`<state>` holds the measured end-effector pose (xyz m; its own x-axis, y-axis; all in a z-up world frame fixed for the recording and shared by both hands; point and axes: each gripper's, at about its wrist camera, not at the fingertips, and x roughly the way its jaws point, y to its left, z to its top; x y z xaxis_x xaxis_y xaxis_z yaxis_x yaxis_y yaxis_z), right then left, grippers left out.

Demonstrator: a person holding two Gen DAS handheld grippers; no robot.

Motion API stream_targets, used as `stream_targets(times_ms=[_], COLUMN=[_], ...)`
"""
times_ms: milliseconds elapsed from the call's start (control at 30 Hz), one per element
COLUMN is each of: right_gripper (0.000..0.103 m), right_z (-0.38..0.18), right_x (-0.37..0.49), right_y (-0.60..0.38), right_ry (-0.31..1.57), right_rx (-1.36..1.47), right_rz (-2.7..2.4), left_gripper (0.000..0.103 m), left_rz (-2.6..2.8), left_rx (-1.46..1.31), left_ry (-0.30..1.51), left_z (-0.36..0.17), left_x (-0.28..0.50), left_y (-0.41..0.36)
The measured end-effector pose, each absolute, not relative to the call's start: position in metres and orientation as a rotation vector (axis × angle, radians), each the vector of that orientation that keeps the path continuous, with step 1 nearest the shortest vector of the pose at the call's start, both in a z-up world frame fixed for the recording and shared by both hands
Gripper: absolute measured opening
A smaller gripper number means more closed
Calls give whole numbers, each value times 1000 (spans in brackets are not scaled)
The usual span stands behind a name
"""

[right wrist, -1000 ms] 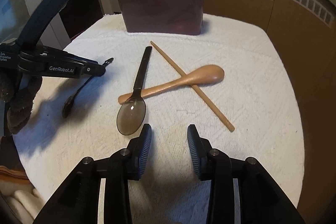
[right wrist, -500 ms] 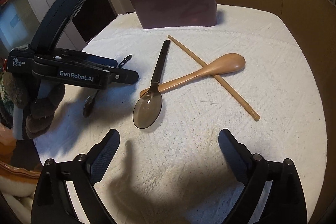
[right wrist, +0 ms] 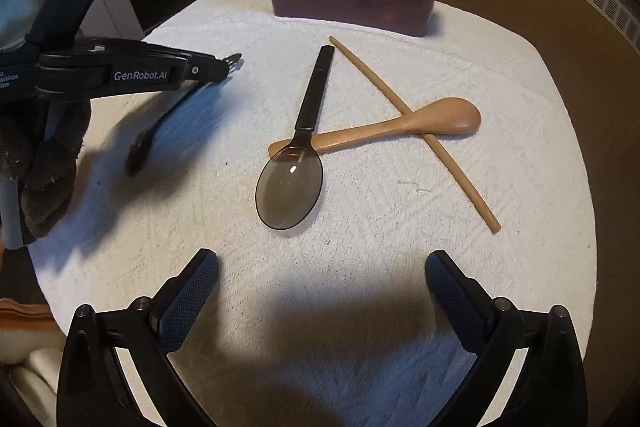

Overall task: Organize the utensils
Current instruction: 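Lower the left tool onto the smiley-face metal spoon and close it, then grasp the black-handled dark spoon by its handle with the right tool, then lift the smiley spoon with the left tool while the right lifts the black-handled spoon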

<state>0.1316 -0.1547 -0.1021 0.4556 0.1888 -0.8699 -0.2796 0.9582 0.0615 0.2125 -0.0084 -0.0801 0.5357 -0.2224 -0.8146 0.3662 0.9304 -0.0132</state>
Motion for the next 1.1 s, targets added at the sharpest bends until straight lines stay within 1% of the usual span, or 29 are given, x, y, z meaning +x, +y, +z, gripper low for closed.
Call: stream_targets(times_ms=[67, 133, 167, 200, 233, 300, 333, 400, 467, 600, 767, 800, 833, 867, 967, 1033, 1100], right_gripper=[92, 91, 88, 80, 76, 57, 54, 42, 35, 32, 32, 27, 25, 13, 13, 13, 13], right_z=[-92, -80, -74, -69, -67, -65, -66, -68, -70, -79, -95, -99, -99, -98, -89, -78, -65], right_x=[137, 146, 152, 160, 167, 182, 191, 208, 223, 243, 259, 260, 258, 257, 250, 241, 229], right_y=[-157, -158, -157, -156, -155, -151, -148, -140, -129, -112, -102, -101, -101, -100, -102, -108, -117], right_ry=[1036, 1000, 984, 973, 972, 981, 986, 983, 977, 996, 1036, 1053, 1042, 1048, 1029, 1002, 969], right_rx=[-69, -72, -79, -81, -77, -62, -62, -79, -110, -145, -178, -178, -183, -190, -185, -167, -142], right_rz=[302, 289, 278, 274, 279, 295, 294, 282, 274, 263, 235, 237, 237, 245, 249, 255, 256], left_gripper=[10, 10, 10, 10, 10, 9, 9, 9, 9, 9, 9, 9, 9, 9, 10, 18, 23], left_rz=[-351, -335, -326, -312, -299, -278, -273, -267, -261, -264, -253, -247, -242, -236, -236, -252, -275], left_rx=[126, 95, 83, 68, 57, 34, 21, -10, -33, -68, -85, -89, -92, -99, -111, -125, -133], left_ry=[902, 857, 834, 804, 782, 743, 728, 703, 677, 641, 632, 644, 660, 684, 783, 852, 918], left_z=[-66, -52, -45, -37, -32, -21, -18, -12, -7, -3, -5, -7, -11, -16, -34, -46, -57], left_x=[206, 198, 195, 191, 188, 182, 180, 177, 174, 171, 171, 173, 175, 178, 188, 193, 199], left_y=[3, 17, 24, 33, 40, 55, 61, 74, 84, 97, 114, 118, 120, 121, 119, 117, 110])
